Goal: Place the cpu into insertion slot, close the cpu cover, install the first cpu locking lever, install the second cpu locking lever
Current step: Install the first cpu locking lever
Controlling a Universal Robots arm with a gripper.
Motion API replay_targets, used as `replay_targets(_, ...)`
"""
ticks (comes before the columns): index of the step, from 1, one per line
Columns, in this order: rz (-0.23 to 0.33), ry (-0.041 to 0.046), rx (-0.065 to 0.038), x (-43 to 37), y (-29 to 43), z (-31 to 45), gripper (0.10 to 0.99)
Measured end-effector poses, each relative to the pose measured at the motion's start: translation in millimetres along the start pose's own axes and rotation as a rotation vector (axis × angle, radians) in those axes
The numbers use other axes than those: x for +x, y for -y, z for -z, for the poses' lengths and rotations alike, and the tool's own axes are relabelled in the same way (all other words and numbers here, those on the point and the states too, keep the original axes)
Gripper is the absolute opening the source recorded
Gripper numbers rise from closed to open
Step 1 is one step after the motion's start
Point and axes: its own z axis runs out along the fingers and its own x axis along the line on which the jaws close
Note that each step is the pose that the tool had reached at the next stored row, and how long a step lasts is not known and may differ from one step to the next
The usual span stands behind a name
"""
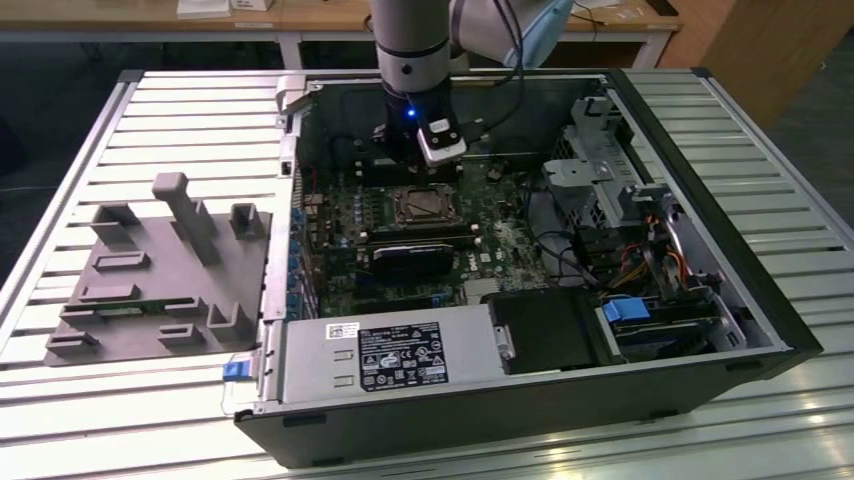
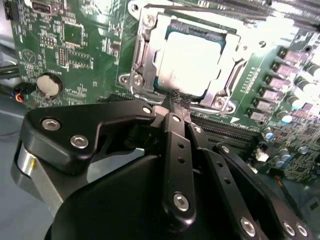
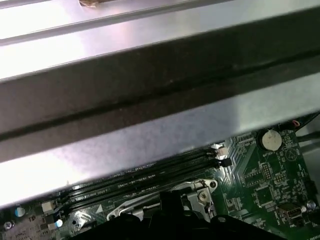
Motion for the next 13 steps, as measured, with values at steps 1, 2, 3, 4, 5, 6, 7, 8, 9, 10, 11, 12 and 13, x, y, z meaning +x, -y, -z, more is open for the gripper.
replay_targets(1,0.001,0.0019,0.007,-0.4,1.4,0.0,0.106)
replay_targets(2,0.001,0.0026,0.010,-0.7,2.4,0.0,0.106)
replay_targets(3,0.002,0.0034,0.015,-1.6,4.9,0.0,0.106)
replay_targets(4,0.002,0.0039,0.017,-2.0,6.5,0.0,0.106)
replay_targets(5,0.002,0.0043,0.018,-2.5,8.1,0.1,0.106)
replay_targets(6,0.002,0.0047,0.020,-3.2,10.2,0.1,0.106)
replay_targets(7,0.002,0.0051,0.021,-3.8,12.2,0.2,0.106)
replay_targets(8,0.003,0.0054,0.023,-4.3,14.1,0.2,0.106)
replay_targets(9,0.003,0.0057,0.024,-4.9,16.1,0.3,0.106)
replay_targets(10,0.003,0.0059,0.026,-5.5,18.1,0.4,0.106)
replay_targets(11,0.003,0.0065,0.028,-6.7,22.1,0.5,0.106)
replay_targets(12,0.003,0.0068,0.029,-7.3,24.1,0.5,0.106)
replay_targets(13,0.004,0.0071,0.031,-7.8,25.8,0.6,0.106)
